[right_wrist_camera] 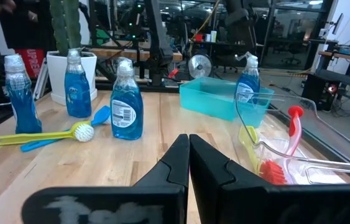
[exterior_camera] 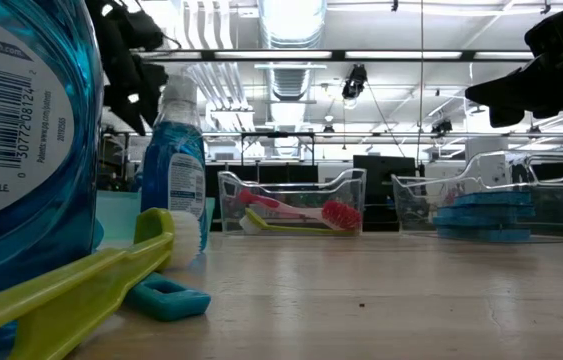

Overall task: Pick & Place Kitchen Sink Supplies
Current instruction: Put the transparent soap dispenser in the green bin

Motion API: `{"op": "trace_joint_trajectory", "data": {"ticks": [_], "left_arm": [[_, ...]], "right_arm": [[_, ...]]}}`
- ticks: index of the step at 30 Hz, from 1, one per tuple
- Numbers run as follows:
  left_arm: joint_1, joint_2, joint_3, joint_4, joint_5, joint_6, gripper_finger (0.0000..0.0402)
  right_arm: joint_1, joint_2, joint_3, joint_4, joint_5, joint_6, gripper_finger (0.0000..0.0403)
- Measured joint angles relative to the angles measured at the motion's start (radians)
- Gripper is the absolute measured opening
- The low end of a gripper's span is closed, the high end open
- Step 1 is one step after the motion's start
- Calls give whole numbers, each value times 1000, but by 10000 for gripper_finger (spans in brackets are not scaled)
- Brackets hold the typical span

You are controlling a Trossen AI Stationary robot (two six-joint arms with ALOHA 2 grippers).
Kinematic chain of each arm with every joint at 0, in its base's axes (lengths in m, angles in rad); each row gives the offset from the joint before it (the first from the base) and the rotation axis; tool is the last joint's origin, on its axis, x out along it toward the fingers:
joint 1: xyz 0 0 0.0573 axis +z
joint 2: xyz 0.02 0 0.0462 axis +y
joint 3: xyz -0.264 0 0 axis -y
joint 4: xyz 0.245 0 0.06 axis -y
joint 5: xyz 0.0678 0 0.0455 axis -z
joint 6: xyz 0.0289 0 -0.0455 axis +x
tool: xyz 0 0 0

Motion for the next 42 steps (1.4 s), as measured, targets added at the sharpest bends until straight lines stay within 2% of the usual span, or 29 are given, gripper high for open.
{"op": "trace_joint_trajectory", "data": {"ticks": [2,8,12,17,20,24,31,36,42], "left_arm": [[-14,-37,0,1,17,-4,218],[-92,-152,0,-1,160,-98,218],[-202,-201,0,0,166,-168,219],[-394,-223,0,3,242,-342,220],[-541,-213,0,9,172,-427,220],[-747,-175,-5,13,2,-532,220],[-1009,-107,-5,95,-186,-743,220],[-1134,-22,-7,120,-315,-862,220],[-1208,64,-7,196,-360,-905,220]], "right_arm": [[0,0,0,0,0,0,8],[0,0,0,0,0,0,8],[0,0,0,0,0,0,9],[0,0,0,0,0,0,9],[0,0,0,0,0,0,8],[0,0,0,0,0,0,9],[0,0,0,0,0,0,9],[0,0,0,0,0,0,8],[0,0,0,0,0,0,8]]}}
